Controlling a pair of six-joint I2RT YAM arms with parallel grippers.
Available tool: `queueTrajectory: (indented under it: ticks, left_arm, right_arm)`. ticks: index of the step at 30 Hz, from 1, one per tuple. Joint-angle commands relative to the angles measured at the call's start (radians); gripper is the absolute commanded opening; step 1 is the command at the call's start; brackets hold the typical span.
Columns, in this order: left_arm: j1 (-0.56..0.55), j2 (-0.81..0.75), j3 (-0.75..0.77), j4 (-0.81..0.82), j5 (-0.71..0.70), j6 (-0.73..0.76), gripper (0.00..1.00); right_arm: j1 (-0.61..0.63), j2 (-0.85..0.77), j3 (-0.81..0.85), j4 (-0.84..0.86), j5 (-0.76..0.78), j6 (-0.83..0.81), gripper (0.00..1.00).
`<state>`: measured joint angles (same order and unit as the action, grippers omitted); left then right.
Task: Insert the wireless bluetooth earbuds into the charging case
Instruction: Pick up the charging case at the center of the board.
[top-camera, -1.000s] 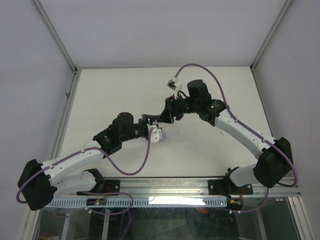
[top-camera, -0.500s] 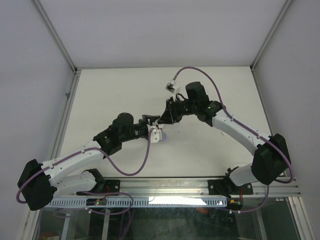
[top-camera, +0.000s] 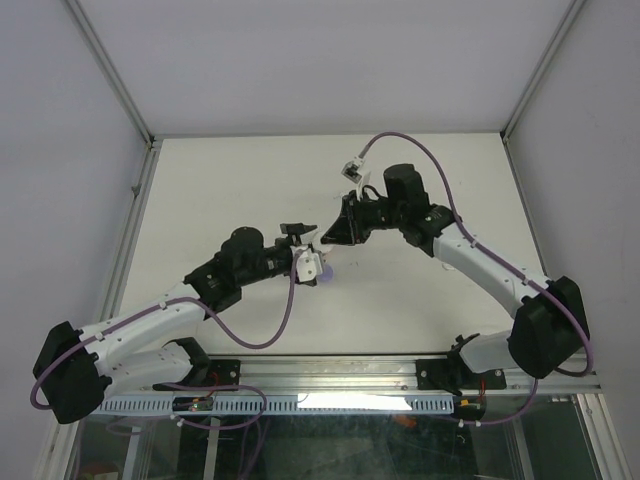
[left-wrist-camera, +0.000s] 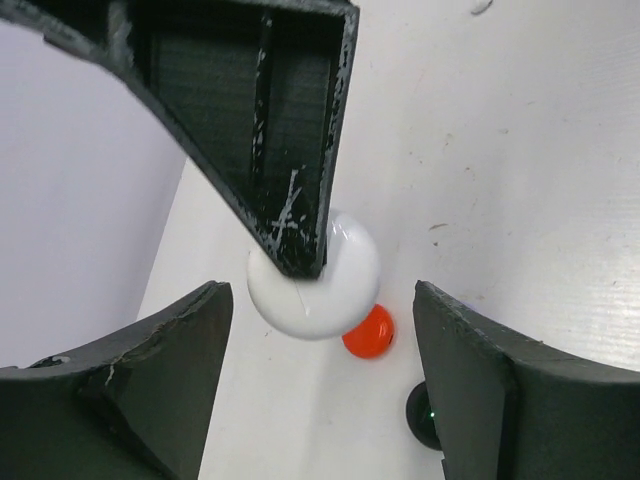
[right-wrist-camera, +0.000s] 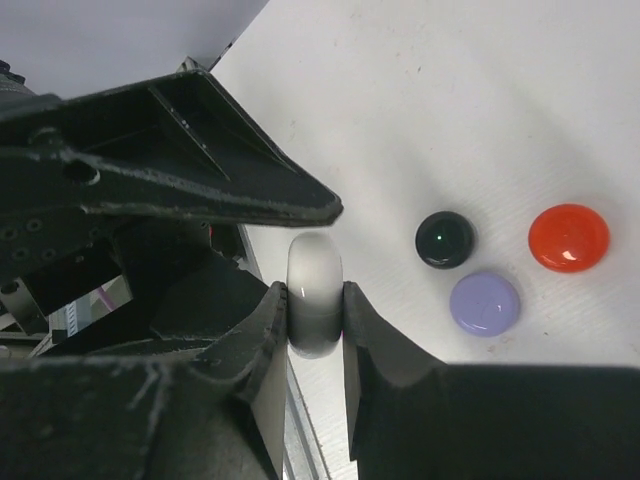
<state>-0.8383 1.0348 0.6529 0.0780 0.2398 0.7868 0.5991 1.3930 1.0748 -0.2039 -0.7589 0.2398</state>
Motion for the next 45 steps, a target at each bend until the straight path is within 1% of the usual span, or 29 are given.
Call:
queueTrajectory:
  ticks: [1,4,7,11,16,22,25,29,33,37,45]
  left_arm:
    - [-0.008,-0.050,-0.004,0.111,-0.030,-0.117,0.75]
    - [-0.008,-0.057,-0.002,0.148,-0.033,-0.205,0.79]
    - [-0.007,-0.055,0.008,0.175,-0.032,-0.325,0.82]
    - [-0.008,-0.065,0.001,0.240,-0.002,-0.509,0.83]
    - [0.013,-0.073,-0.062,0.414,-0.017,-0.791,0.85]
    - [0.067,-0.041,-0.165,0.695,0.059,-1.063,0.80]
    - [0.074,-0.019,-0.202,0.806,0.086,-1.134,0.78]
    - [0.076,0.018,-0.217,0.923,0.130,-1.188,0.75]
    - [0.080,0.072,-0.221,1.041,0.158,-1.251,0.65]
    - [0.083,0.117,-0.216,1.112,0.163,-1.316,0.60]
    - [0.083,0.152,-0.208,1.161,0.175,-1.357,0.52]
  right_arm:
    - [-0.037,-0.103,-0.022,0.120,-0.013,0.022,0.00]
    - [-0.056,-0.149,-0.058,0.179,-0.005,0.039,0.00]
    - [-0.071,-0.190,-0.095,0.233,0.012,0.063,0.00]
    - [-0.087,-0.242,-0.156,0.319,0.014,0.095,0.00]
    - [-0.096,-0.309,-0.241,0.470,0.022,0.145,0.00]
    - [-0.099,-0.355,-0.315,0.631,0.028,0.208,0.00]
    - [-0.098,-0.369,-0.340,0.688,0.023,0.233,0.00]
    - [-0.099,-0.374,-0.376,0.780,-0.001,0.278,0.00]
    - [-0.099,-0.370,-0.401,0.864,-0.035,0.317,0.00]
    - [-0.099,-0.370,-0.417,0.915,-0.054,0.332,0.00]
    - [-0.097,-0.357,-0.429,0.985,-0.087,0.372,0.00]
